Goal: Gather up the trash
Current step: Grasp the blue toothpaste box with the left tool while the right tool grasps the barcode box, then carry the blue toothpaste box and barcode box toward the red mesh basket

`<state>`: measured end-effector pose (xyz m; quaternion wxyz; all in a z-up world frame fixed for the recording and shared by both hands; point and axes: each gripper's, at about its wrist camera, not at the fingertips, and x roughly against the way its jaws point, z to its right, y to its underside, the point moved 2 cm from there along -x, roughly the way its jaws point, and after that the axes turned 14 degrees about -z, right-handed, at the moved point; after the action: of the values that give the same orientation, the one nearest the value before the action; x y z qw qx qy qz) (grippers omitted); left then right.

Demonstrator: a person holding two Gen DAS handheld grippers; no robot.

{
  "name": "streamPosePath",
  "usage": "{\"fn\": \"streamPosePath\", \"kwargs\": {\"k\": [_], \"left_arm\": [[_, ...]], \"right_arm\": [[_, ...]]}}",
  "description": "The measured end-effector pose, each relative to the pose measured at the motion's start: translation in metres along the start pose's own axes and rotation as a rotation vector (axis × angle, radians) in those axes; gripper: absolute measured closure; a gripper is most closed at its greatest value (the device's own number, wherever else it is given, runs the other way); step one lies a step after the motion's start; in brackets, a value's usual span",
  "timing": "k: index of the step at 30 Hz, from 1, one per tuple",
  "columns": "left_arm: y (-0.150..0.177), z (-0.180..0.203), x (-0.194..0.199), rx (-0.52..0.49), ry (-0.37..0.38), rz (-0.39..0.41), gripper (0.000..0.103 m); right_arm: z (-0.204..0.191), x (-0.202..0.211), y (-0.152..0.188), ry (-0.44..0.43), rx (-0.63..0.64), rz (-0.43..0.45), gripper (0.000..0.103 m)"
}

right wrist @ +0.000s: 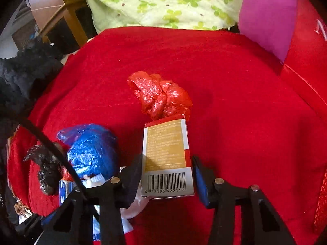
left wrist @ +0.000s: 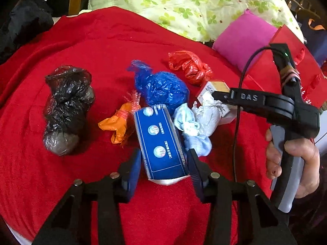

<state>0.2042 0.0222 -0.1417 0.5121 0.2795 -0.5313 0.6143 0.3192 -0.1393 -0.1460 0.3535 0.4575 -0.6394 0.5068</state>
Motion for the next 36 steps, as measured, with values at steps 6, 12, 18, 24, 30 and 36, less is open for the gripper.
{"fn": "streamPosePath", "kwargs": {"k": [6, 12, 18, 24, 30, 36], "left_arm": [[0.016, 0.008, 0.019, -0.025, -0.030, 0.033, 0.058], [0.031, 0.021, 0.056, -0.056, -0.079, 0.112, 0.086], [0.040, 0.019, 0.047, -0.033, -0.074, 0.074, 0.096], [0.060, -0.017, 0.027, 0.074, -0.077, 0.056, 0.096], [0.071, -0.021, 0.031, 0.071, -0.063, 0.056, 0.094], [0.086, 0.019, 0.048, -0.120, -0.075, 0.139, 0.014]], "right_arm": [[0.021, 0.049, 0.037, -0.047, -0.015, 0.103, 0.053], [0.041, 0.107, 0.083, -0.102, 0.002, 0.205, 0.053], [0.070, 0.151, 0.123, -0.118, -0.008, 0.277, 0.053], [0.094, 0.158, 0.160, -0.077, -0.009, 0.277, 0.053], [0.100, 0.147, 0.174, -0.088, 0.005, 0.267, 0.053], [0.093, 0.145, 0.176, -0.102, 0.022, 0.264, 0.053]]}}
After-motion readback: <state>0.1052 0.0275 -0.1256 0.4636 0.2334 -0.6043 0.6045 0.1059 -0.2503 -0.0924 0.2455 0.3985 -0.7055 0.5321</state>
